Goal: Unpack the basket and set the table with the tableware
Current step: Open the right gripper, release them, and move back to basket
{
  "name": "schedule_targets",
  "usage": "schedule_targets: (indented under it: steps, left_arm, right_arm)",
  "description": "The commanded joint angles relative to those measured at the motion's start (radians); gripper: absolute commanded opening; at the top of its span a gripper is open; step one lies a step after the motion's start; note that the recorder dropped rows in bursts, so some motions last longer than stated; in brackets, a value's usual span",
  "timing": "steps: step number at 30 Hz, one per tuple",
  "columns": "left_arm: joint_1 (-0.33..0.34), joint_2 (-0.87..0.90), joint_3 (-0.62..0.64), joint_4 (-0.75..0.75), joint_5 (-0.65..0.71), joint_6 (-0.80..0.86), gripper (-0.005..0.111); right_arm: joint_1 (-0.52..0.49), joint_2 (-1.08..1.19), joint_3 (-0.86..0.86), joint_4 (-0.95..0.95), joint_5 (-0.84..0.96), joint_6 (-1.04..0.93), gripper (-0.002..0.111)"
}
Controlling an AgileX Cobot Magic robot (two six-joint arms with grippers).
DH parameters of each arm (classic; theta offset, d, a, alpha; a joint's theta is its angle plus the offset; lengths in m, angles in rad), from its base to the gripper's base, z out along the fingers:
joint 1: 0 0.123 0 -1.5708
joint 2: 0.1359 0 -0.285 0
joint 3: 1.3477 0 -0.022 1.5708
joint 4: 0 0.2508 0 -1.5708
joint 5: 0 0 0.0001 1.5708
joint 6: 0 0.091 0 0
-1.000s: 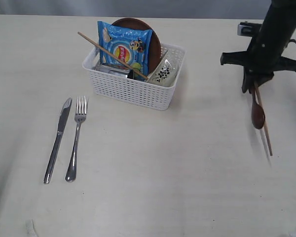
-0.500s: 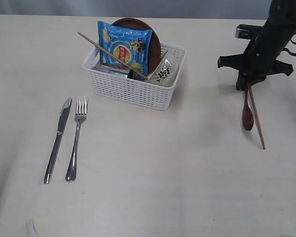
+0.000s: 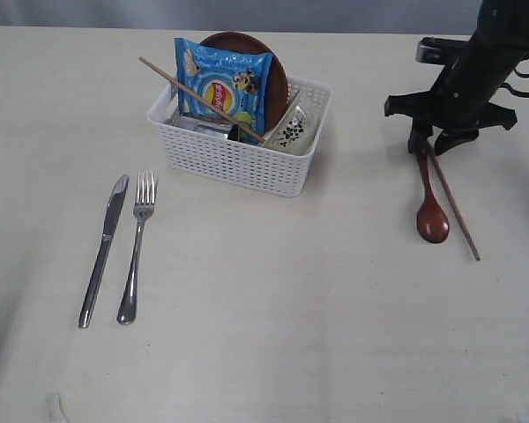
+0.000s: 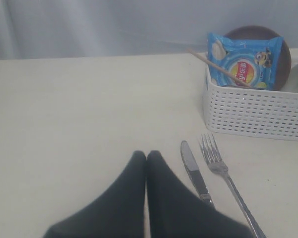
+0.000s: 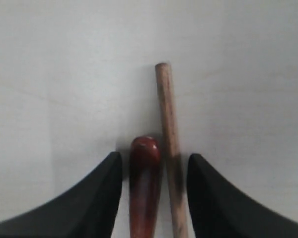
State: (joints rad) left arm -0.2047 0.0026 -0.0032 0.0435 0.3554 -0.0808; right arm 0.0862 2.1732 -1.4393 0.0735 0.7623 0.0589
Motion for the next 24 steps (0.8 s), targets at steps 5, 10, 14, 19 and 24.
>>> schedule_targets:
  steps: [5, 10, 14, 19, 24]
  left_arm:
    - [-0.005, -0.003, 0.003, 0.009, -0.011, -0.004, 0.0]
    - [-0.005, -0.003, 0.003, 0.009, -0.011, -0.004, 0.0]
    - [-0.005, -0.003, 0.003, 0.009, -0.011, -0.004, 0.0]
    - [-0.005, -0.003, 0.003, 0.009, -0.011, -0.004, 0.0]
    - [-0.005, -0.003, 0.003, 0.009, -0.011, -0.004, 0.0]
  right_arm:
    - [-0.003, -0.093, 0.009, -0.011, -0.001, -0.022, 0.042]
    - [0.003, -0.227, 0.009, 0.145, -0.001, -0.163, 0.042]
    - [0.048, -0.311, 0.009, 0.376, 0.001, -0.38, 0.042]
    - [0.198, -0.357, 0.005, 0.512, -0.014, -0.595, 0.042]
    - [0.38, -0.305, -0.03, 0.446, -0.082, -0.606, 0.042]
